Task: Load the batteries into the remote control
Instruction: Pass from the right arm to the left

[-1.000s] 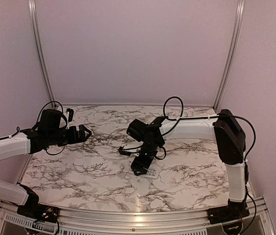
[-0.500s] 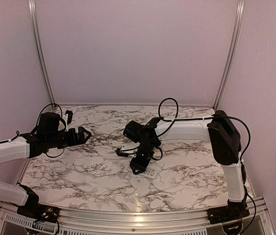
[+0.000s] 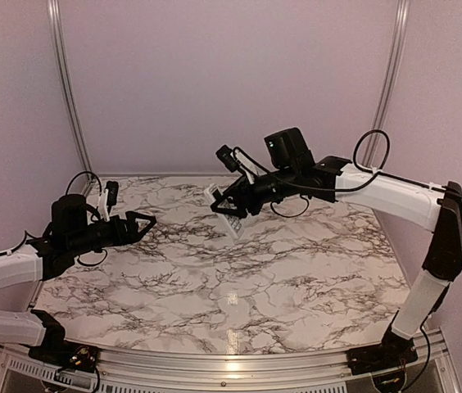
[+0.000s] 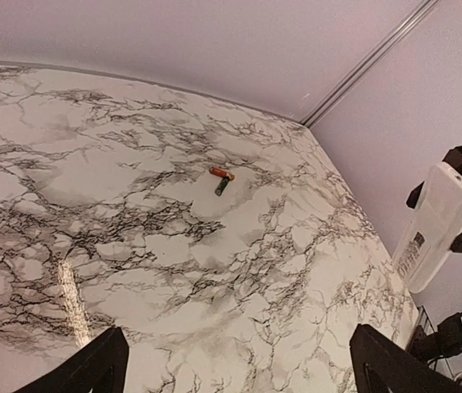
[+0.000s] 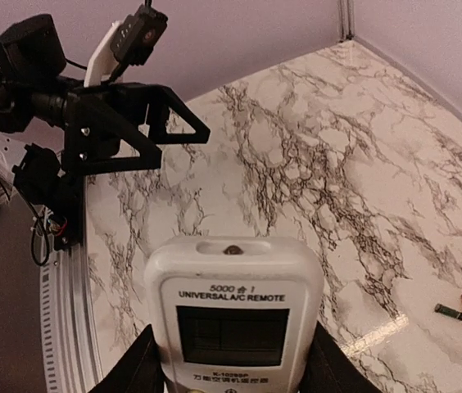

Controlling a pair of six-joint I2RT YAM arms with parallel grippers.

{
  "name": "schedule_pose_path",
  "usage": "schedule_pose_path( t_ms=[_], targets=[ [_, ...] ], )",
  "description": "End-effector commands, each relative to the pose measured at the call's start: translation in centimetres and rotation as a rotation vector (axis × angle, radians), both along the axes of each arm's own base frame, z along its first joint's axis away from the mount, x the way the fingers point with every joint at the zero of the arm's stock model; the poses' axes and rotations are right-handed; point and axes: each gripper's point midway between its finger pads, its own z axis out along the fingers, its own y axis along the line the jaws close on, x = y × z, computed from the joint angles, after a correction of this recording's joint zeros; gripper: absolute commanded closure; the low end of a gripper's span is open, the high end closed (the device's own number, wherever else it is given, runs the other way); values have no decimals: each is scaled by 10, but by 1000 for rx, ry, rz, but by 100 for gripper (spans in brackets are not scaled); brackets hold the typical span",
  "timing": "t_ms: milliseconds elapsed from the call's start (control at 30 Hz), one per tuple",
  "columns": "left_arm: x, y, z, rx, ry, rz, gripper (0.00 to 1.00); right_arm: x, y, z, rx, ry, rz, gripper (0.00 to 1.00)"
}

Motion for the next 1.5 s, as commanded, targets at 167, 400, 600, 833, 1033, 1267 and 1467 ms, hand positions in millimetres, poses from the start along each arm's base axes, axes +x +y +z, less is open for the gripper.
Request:
schedule_pose_path(
  t_ms=[167,400,600,833,1033,1267,1467],
  targets=[
    [-39,-50,73,-166,-292,-248,1,-12,-7,69,382,-13,108,84],
    [-70,-107,90,-189,-409,-448,1,-23,-9,85,485,1,148,88],
    [-87,-142,98,-232,-463,-566,1,-44,-15,99,619,35,236,89],
    [-94,-176,99,-246,-481,-619,4,-54,-21,105,674,50,270,91],
    [-83,-187,102,-251,-484,-582,12,-58,-22,103,688,74,288,92],
    [-88,-196,111,-286,-514,-609,24,-56,-20,100,695,89,296,91],
    [-90,-211,110,-290,-523,-643,34,-53,-17,97,695,90,297,92]
  ],
)
